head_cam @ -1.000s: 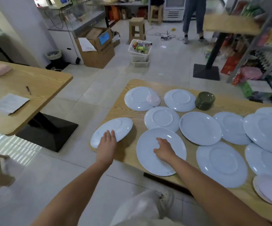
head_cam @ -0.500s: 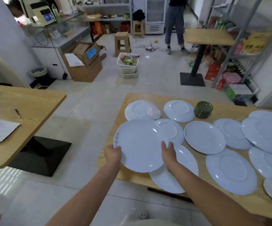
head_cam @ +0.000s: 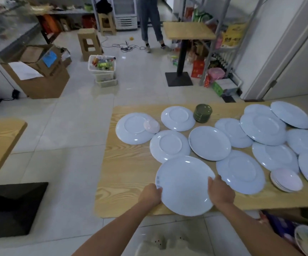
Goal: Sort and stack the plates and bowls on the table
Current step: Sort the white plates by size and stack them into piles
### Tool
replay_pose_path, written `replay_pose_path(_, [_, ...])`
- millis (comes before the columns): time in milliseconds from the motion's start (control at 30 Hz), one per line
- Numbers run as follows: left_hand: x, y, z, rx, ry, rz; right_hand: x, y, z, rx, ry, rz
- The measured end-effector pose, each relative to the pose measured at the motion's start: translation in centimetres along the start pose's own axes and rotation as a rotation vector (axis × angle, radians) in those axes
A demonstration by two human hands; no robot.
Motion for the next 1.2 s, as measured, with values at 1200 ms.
replay_pose_path(1200, [7.5,5.8,-11.3,0.196,0.255,0.851,-13.5,-0.8,-12.1,-0.456,0.356,-0.196])
Point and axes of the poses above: each hand's wrist, its own z-axis away from the middle knuckle, its own y-axis out of the back of the hand, x = y × z, the point moved 3 cm from there along -z, towards the middle knuckle, and after that the axes turned 3 degrees about -z, right-handed, at the moved point
